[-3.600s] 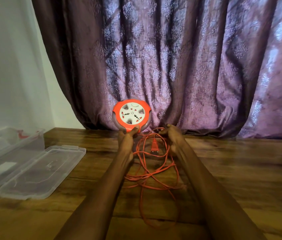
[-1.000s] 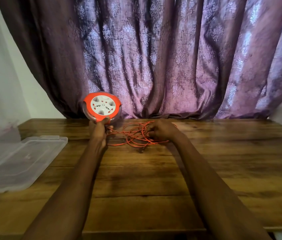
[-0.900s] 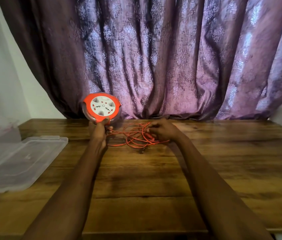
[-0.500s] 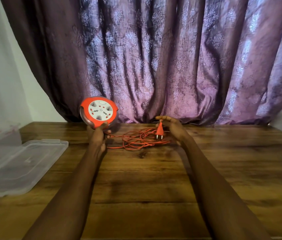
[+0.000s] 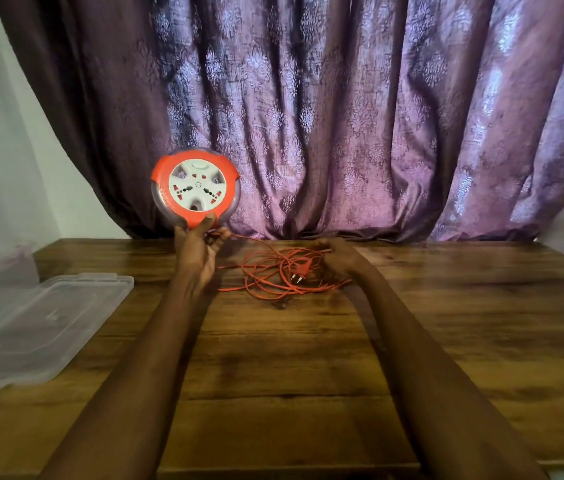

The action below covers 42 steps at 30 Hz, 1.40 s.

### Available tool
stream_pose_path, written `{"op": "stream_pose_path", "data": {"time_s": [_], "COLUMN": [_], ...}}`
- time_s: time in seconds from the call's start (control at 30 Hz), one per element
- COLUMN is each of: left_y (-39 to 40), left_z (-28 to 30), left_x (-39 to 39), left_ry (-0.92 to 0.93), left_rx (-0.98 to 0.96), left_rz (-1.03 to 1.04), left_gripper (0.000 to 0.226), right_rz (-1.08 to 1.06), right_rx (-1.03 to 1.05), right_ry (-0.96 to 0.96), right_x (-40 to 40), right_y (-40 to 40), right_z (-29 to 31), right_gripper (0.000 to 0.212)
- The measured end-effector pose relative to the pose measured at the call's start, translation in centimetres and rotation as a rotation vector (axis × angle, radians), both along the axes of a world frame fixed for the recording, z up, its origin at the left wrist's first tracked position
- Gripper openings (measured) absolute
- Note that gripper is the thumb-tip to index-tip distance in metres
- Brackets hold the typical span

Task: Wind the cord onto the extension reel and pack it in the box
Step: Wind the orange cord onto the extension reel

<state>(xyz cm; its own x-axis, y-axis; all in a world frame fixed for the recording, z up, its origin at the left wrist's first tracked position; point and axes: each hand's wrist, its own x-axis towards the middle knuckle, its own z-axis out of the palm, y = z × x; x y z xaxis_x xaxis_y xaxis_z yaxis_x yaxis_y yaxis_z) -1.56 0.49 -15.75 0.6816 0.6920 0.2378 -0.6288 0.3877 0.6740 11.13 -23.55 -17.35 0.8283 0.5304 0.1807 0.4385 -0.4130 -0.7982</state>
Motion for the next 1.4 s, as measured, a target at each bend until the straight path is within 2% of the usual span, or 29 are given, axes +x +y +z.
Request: {"op": "stream_pose_path", "data": {"time_s": [0.1, 0.17, 0.23, 0.27, 0.33, 0.47, 0.53, 0.63, 0.8, 1.03, 1.2, 1.23, 1.3, 1.4], "left_y": [0.1, 0.3, 0.3, 0.4, 0.6, 0.9, 0.7, 0.3, -0.2, -0.1, 0.1, 0.1, 0.1, 0.0], "left_z": [-0.1, -0.3, -0.5, -0.5, -0.7, -1.2, -1.6, -1.8, -1.5, -1.8, -2.3, -2.3, -2.2, -2.3], "left_x": [-0.1, -0.2, -0.2, -0.2, -0.3, -0.2, -0.2, -0.2, -0.2, -0.1, 0.0, 0.0, 0.0, -0.1], "left_ry": [0.002, 0.013, 0.03, 0.04, 0.06, 0.14, 0.177, 0.222, 0.258, 0.249, 0.3, 0.304, 0.314, 0.351], "left_rx": [0.002, -0.007, -0.008, -0.007, -0.005, 0.027, 0.052, 0.11, 0.113, 0.088, 0.103, 0.098, 0.096, 0.154], "left_rz": [0.001, 0.005, 0.011, 0.015, 0.022, 0.01, -0.012, -0.057, -0.059, -0.057, -0.05, -0.048, -0.05, -0.115], "left_gripper": [0.038, 0.04, 0.04, 0.04, 0.04, 0.047, 0.052, 0.052, 0.05, 0.051, 0.039, 0.038, 0.038, 0.028], "right_rz": [0.064, 0.186, 0.228, 0.211, 0.149, 0.032, 0.013, 0.019, 0.076, 0.293, 0.369, 0.344, 0.216, -0.03], "right_rx": [-0.068, -0.231, -0.423, -0.442, -0.289, 0.236, 0.354, 0.389, 0.395, 0.438, 0.239, 0.179, 0.118, 0.05], "right_ry": [-0.023, -0.016, -0.18, -0.255, -0.245, -0.219, -0.244, -0.242, -0.021, 0.257, 0.397, 0.375, 0.21, -0.304], "right_x": [0.7, 0.6, 0.6, 0.7, 0.7, 1.0, 0.9, 0.9, 0.8, -1.6, -2.4, -2.3, -1.9, -1.4], "right_y": [-0.7, -0.7, -0.6, -0.6, -0.6, -1.2, -1.2, -0.8, -0.4, 1.2, 1.0, 0.7, 0.3, 0.6], "right_z": [0.2, 0.2, 0.0, -0.2, -0.6, -0.3, 0.1, 0.5, 0.8, 1.4, 1.6, 1.3, 1.0, 1.5], "right_gripper": [0.048, 0.039, 0.028, 0.02, 0.011, 0.01, 0.01, 0.015, 0.033, 0.023, 0.022, 0.024, 0.029, 0.031]}}
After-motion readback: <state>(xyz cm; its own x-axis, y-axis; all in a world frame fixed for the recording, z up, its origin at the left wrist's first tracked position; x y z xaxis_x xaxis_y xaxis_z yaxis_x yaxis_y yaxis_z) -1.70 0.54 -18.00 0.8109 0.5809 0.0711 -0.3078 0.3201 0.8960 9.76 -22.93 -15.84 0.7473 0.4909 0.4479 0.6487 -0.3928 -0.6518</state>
